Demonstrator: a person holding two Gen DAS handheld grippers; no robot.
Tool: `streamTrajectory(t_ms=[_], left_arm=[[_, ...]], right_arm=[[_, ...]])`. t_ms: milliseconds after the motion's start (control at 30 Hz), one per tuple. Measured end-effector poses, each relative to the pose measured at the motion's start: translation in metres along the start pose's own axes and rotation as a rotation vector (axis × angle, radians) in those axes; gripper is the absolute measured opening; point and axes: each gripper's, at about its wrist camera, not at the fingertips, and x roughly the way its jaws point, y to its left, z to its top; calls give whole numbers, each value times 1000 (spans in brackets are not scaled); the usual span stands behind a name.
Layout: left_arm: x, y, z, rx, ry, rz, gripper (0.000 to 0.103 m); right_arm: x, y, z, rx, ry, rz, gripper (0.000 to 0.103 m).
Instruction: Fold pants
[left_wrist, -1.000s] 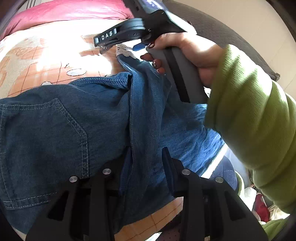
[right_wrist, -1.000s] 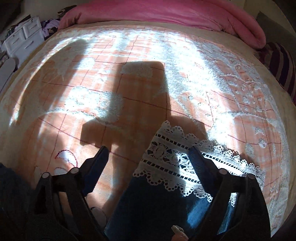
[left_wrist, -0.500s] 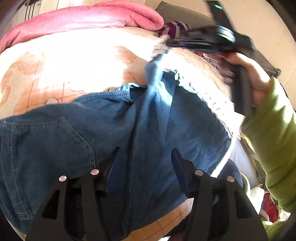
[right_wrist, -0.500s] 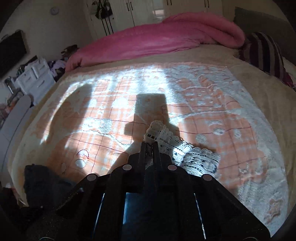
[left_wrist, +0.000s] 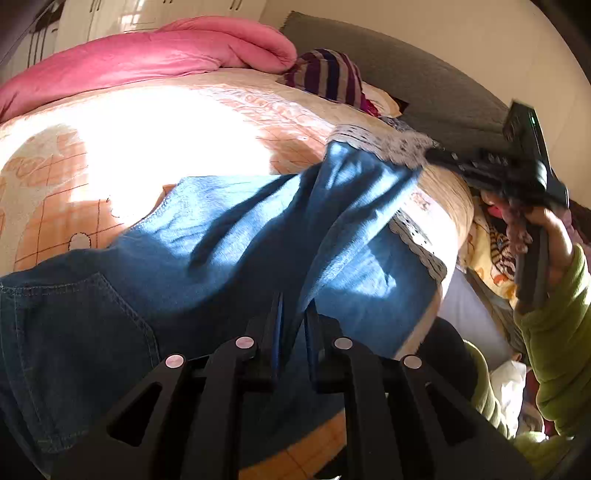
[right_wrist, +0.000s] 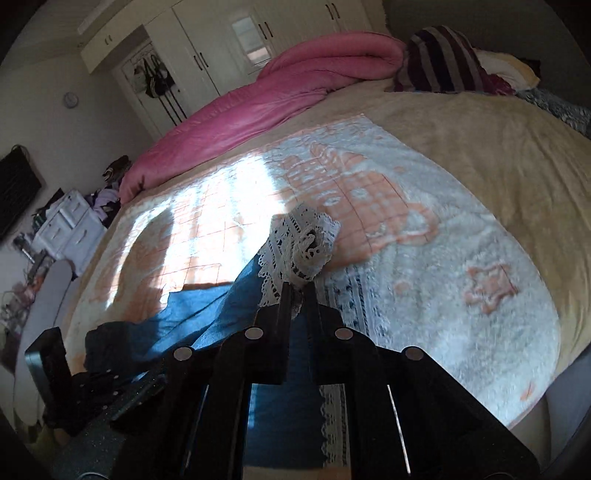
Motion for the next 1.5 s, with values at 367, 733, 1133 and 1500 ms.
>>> streamTrajectory(t_ms=[367,733,1133,1500], left_arm=[[-4,-11,-17,53,41,10,10],[4,-18,-20,67,66,13,11],[4,-23,-19,140,83,34,7],[2,-12,-39,127,141,12,7]], right_arm=[[-16,-51,-93,224,123,-36,3],[-14,-52,-78,177,55,-91,49],[-19,-54,-73,77,87,-57,7],[-7,-54,-100,10,184,-160,8]])
